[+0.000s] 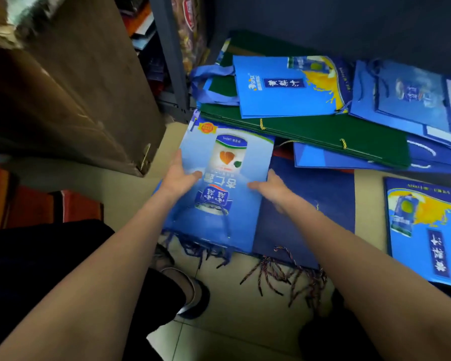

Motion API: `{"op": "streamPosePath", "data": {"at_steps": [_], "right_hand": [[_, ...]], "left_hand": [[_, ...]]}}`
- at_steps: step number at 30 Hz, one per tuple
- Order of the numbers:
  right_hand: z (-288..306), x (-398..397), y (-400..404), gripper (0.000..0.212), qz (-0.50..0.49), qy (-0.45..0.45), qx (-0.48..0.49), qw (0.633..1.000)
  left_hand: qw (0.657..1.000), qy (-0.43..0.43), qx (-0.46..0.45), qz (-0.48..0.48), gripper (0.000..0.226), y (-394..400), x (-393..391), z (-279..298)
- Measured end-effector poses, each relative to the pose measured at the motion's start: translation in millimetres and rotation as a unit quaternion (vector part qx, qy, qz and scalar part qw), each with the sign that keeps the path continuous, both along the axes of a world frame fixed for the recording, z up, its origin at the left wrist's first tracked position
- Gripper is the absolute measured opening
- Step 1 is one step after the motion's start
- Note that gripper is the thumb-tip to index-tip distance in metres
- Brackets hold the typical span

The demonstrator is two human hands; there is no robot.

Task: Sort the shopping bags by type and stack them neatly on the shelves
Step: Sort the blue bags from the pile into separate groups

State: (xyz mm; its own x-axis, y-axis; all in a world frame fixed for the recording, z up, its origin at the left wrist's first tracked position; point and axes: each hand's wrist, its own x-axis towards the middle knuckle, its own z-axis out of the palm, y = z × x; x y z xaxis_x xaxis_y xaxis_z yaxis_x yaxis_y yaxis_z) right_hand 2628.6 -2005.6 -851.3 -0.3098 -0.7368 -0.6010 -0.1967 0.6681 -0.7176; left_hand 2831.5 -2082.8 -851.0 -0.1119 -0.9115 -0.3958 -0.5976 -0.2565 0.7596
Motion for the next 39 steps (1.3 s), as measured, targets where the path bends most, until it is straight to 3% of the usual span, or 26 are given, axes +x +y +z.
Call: {"op": "streamPosePath", "data": {"at_steps": [4,6,8,12,18,24,30,33,39], "right_hand": [[-11.3,8.0,5.8,0.059,0.048,-0.032,0.081,0.995],[-19.3,9.4,8.4,0.061,0.048,-0.045,0.092,0.994],[-20.2,4.0,4.2,0.054,0.042,-0.028,0.053,0.997],[2.3,-23.7,-25.5,0.041,-0.075,-0.042,-0.071,0.994],[31.1,-46.7,-80.9,0.037,0.021,0.2,-0.189,0.961],[12.7,-39.3,-141.9,0.047,0.077,0.278,-0.134,0.948],[3.0,-26.0,-163.6,0.066,0.103,0.416,-0.031,0.903],[8.6,-22.0,-164.4,0.051,0.142,0.449,-0.036,0.881],[51.6,-39.7,-142.3,0.012,0.259,0.561,-0.11,0.779]], "left_hand": [[0.97,-0.186,0.003,-0.158,0.083,8.4,1.1,-19.2],[0.954,-0.225,-0.002,-0.2,0.08,12.9,-3.3,-21.3],[0.966,-0.18,-0.031,-0.183,0.071,10.4,-13.2,-16.9],[0.985,-0.095,-0.107,-0.101,0.053,-9.0,-38.0,6.5],[0.989,-0.053,-0.101,-0.089,0.049,-28.1,-50.7,12.0],[0.989,-0.057,-0.106,-0.084,0.048,-42.8,-41.9,-2.4],[0.996,-0.033,-0.083,-0.03,0.044,-50.7,-42.3,-8.3],[0.995,-0.034,-0.087,-0.029,0.044,-50.6,-44.8,-8.8],[0.985,-0.003,-0.17,-0.001,0.042,-49.2,-55.3,18.6]]}}
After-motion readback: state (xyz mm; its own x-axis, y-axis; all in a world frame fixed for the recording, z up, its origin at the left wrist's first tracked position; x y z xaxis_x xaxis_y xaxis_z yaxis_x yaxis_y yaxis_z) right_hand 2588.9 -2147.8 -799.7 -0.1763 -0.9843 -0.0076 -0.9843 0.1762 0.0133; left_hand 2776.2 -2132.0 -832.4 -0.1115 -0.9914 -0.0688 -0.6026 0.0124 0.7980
